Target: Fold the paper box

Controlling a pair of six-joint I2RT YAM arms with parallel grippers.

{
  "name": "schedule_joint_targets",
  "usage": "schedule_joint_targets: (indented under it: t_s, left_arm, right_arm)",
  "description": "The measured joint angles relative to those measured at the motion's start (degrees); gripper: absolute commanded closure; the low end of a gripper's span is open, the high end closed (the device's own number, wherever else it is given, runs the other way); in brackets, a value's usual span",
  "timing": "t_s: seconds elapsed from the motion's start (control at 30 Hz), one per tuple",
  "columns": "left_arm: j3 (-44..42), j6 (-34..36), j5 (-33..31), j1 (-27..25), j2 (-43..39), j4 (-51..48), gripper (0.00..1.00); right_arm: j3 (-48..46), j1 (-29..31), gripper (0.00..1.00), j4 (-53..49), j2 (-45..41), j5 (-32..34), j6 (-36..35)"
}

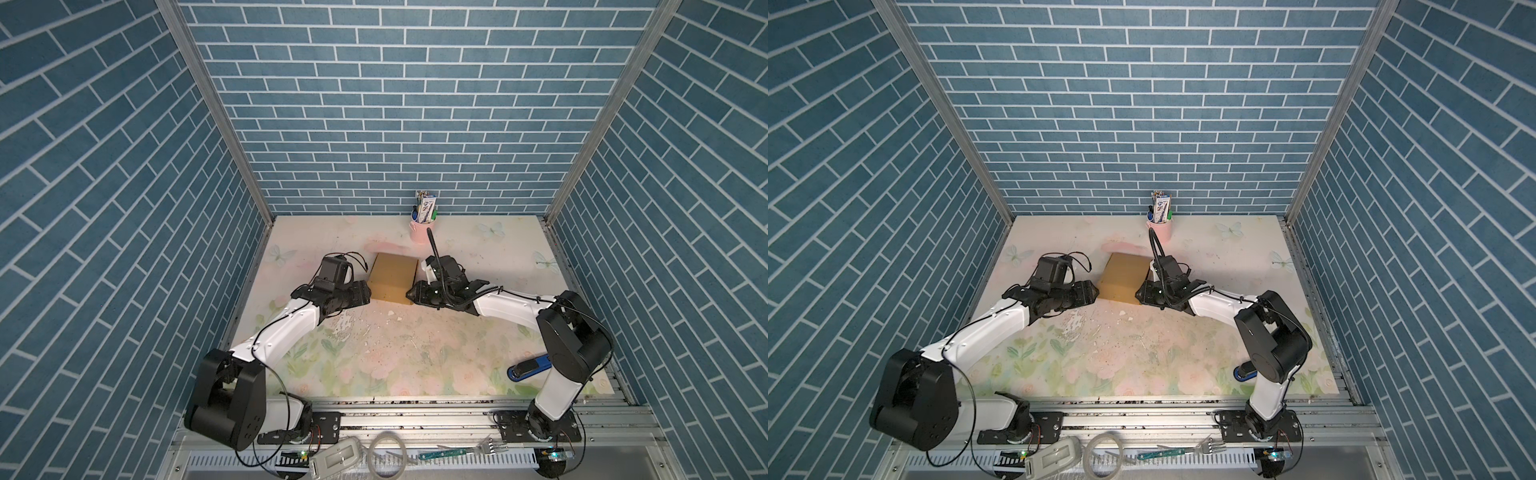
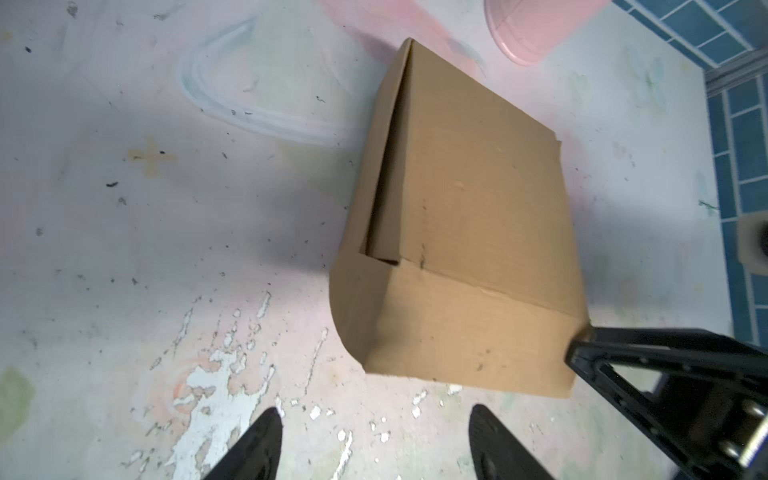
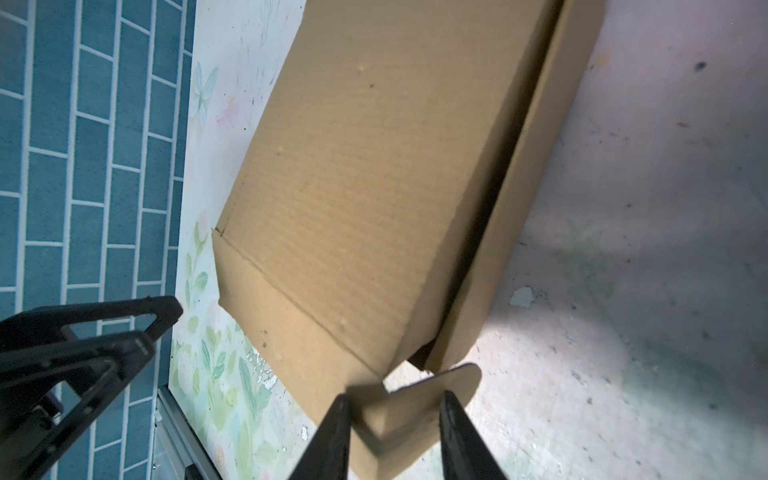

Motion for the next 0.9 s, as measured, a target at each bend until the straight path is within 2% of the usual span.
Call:
schedule_joint_targets:
  t_s: [0.17, 0.37, 0.9]
  left_arm:
    - [3.2, 1.4, -0.7, 0.2, 7.3, 3.2, 0.27]
    - [5.2, 3.2, 1.5, 0.2, 11.0, 7.0, 0.29]
    - [5.4, 4.7, 5.4, -3.3, 11.7, 8.8, 0.32]
  right_arm:
    - [-1.2, 0.0, 0.62, 1.3, -0.2, 1.2, 0.0]
    - [-2.3, 0.0, 0.60, 3.6, -0.4, 2.8, -0.1]
    - [-4.1, -0.4, 0.66, 6.2, -3.6, 3.9, 1.0]
